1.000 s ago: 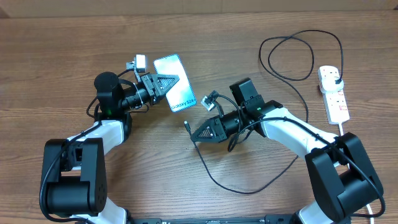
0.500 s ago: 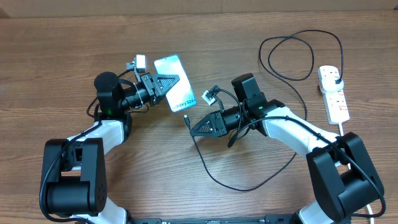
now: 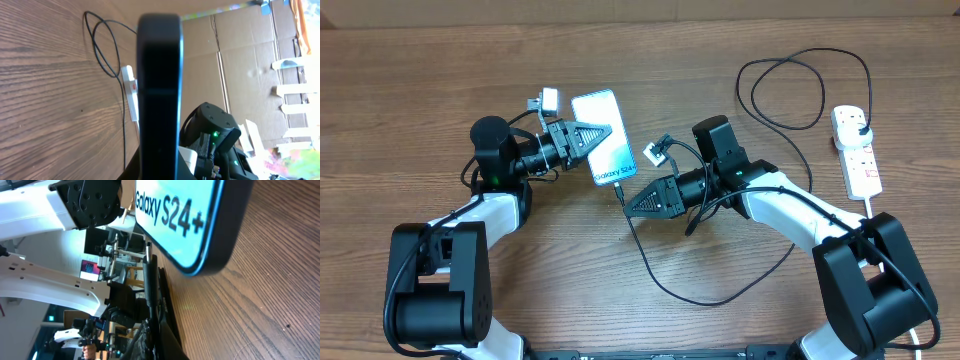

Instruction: Plug charger to phone and switch on socket

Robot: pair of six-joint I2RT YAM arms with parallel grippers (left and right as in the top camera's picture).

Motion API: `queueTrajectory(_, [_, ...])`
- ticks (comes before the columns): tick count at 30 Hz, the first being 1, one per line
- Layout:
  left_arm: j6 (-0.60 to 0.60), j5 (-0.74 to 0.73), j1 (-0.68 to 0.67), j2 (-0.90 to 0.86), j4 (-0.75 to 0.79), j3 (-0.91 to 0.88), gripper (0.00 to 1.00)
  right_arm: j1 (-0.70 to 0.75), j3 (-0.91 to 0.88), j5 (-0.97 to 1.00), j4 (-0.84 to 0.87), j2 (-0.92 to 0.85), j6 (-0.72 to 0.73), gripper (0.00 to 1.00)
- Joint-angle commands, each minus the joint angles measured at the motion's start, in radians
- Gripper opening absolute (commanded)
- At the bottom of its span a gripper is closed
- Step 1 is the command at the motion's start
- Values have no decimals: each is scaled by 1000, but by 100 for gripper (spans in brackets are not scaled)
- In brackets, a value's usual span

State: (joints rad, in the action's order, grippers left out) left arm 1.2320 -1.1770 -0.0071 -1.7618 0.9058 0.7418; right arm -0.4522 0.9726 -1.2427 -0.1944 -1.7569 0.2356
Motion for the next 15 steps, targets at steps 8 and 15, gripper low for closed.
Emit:
queueTrajectory(8, [6, -47, 1, 16, 13, 20, 4, 5, 8, -16, 10, 30, 3, 4])
queueTrajectory(15, [32, -34, 1, 16, 40, 20, 4, 5, 8, -16, 10, 29, 3, 4])
